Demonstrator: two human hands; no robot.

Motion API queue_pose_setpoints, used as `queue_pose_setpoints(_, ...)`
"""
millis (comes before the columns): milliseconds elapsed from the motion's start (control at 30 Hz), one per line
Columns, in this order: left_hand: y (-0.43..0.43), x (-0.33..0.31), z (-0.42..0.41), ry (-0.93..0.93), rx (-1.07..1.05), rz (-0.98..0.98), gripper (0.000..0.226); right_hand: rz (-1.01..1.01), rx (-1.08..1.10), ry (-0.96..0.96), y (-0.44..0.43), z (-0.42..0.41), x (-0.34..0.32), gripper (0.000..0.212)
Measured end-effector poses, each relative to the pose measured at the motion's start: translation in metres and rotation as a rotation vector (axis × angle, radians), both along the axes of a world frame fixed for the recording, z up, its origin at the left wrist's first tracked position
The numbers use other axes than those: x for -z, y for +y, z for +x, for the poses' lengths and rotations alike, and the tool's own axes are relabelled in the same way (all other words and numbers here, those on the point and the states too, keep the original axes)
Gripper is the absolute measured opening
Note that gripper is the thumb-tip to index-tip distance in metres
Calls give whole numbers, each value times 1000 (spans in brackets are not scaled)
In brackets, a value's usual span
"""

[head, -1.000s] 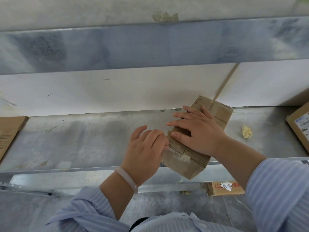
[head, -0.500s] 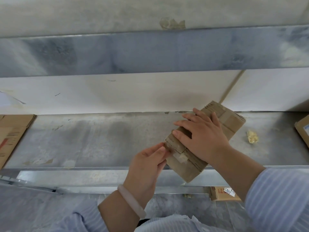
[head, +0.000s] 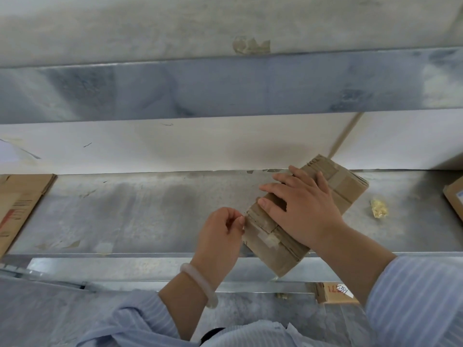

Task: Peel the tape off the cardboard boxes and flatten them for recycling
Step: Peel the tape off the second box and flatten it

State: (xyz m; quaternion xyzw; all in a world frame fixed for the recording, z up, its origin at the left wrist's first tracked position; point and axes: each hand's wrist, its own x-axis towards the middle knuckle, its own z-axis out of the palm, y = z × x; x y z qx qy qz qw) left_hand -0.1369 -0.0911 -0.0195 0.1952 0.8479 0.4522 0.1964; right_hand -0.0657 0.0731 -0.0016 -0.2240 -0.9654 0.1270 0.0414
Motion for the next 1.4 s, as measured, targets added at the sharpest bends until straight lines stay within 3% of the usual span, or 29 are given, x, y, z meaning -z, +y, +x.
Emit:
queue_pose_setpoints(100,0,-6,-8,-138,40,-29,21,6,-5,0,0,0,0,60)
queue_pose_setpoints(300,-4,-20,-18,-699,66,110,24,12,-12,10,-1,1,0,62)
queue_pose_setpoints(567,-12,-18,-22,-995,83,317,20,14,-16,13,-2,2,0,63)
queue_pose_setpoints(633,-11,-13,-20,-935,-19,371,19,5,-10,12,-2,1,0,63)
queue_pose_setpoints(833,-7,-5,-13,-347,5,154,7,11,4,7,-3,-1,0,63)
queue_pose_setpoints(1100,-7,-3,-12,-177,-54,138,8,23,12,-18,-2,-5,0,62)
queue_pose_setpoints(1200,-5,-5,-15,-86,47,-4,17,21,13,-16,-2,-4,0,63)
queue_pose_setpoints(1267,-3,-8,-19,-233,69,-3,20,19,15,-9,-3,-4,-1,63)
queue_pose_setpoints(1400,-3,-16,-22,-787,33,179,23,17,16,-8,-3,-3,-1,64)
